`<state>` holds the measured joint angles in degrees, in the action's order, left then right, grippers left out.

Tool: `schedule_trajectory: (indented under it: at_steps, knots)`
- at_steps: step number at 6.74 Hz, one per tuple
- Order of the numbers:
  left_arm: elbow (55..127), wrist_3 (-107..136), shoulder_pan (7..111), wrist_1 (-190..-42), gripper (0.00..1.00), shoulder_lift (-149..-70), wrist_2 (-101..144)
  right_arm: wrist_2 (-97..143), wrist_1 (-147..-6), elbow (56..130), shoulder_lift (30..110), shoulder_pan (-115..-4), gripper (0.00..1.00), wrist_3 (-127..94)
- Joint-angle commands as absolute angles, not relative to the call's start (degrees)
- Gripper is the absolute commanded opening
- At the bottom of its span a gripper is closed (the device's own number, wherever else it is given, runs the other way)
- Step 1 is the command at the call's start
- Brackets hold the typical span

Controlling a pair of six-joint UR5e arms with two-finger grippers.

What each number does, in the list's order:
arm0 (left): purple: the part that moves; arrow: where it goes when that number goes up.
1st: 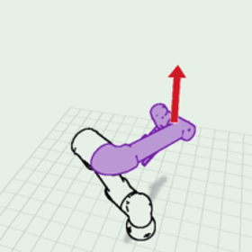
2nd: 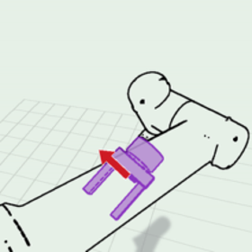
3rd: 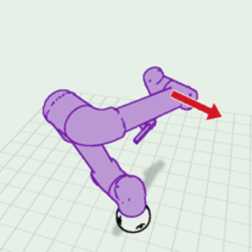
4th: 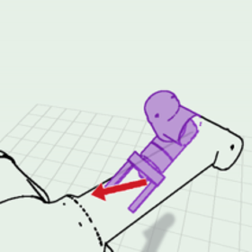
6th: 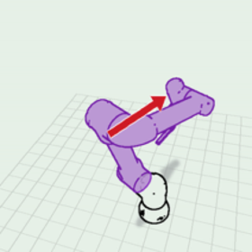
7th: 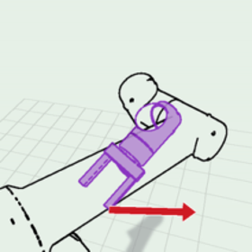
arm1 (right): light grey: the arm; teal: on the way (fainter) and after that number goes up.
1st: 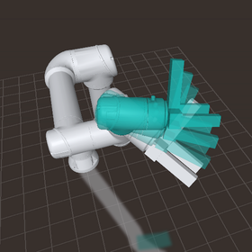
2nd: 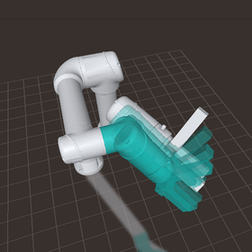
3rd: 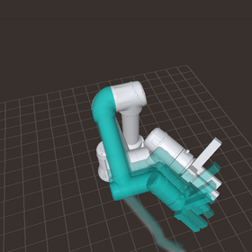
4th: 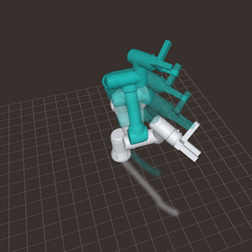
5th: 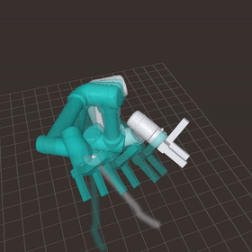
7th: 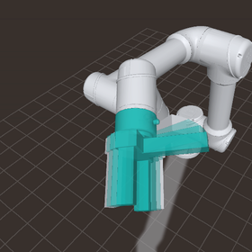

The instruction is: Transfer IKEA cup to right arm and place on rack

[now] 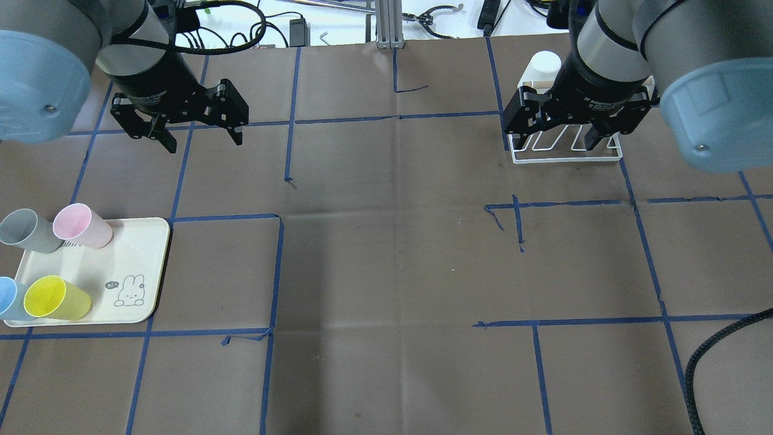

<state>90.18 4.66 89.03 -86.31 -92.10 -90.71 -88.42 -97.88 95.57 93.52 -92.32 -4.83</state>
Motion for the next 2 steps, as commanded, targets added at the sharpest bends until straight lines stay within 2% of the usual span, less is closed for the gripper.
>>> schedule_trajectory:
  at_steps: [1,2]
  knots:
    - [90.18,4.66,89.03,-86.31,1.0,-92.02,-90.7,-88.59,-97.91,95.45,93.52,-92.29,1.0,-4.75]
    - [90.18,4.66,89.03,-86.31,1.0,-92.11,-90.79,-88.59,-97.91,95.54,93.52,-92.29,1.0,-4.83]
